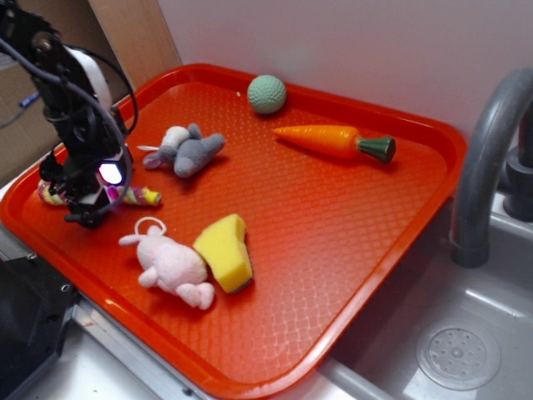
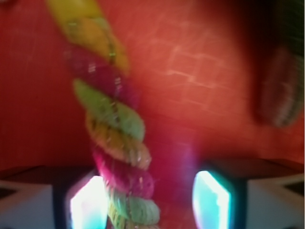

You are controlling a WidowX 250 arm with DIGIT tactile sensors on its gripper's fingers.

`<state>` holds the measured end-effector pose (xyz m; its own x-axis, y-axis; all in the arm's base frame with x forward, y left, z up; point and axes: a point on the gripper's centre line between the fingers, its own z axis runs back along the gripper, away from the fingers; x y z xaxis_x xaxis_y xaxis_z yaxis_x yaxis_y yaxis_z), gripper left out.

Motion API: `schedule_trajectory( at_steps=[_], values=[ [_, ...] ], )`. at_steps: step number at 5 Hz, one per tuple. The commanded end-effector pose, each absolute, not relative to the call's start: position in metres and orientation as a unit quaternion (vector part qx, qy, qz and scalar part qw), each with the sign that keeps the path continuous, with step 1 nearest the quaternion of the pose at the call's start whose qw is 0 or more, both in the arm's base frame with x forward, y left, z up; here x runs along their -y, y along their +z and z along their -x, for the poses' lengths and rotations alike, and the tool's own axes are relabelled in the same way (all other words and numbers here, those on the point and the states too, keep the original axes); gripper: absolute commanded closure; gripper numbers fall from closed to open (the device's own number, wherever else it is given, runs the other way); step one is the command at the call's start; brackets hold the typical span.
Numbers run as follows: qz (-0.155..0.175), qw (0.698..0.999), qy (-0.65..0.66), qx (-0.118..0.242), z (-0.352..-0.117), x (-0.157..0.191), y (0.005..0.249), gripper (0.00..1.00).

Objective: Grab the multicolored rope.

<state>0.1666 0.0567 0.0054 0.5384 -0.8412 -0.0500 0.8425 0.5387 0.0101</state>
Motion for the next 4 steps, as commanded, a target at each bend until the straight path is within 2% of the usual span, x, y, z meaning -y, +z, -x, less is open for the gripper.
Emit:
schedule_trajectory(
  at_steps=[1,3,4],
  values=[
    [-0.052,0.908,-0.414,0.031,-0.164,-0.038,0.003,1.00],
    [-0.062,0.928,-0.345,0.124,-0.186,-0.005,0.036,1.00],
    [-0.076,0.945,-0.278,0.153,-0.200,0.013,0.057,1.00]
  ],
)
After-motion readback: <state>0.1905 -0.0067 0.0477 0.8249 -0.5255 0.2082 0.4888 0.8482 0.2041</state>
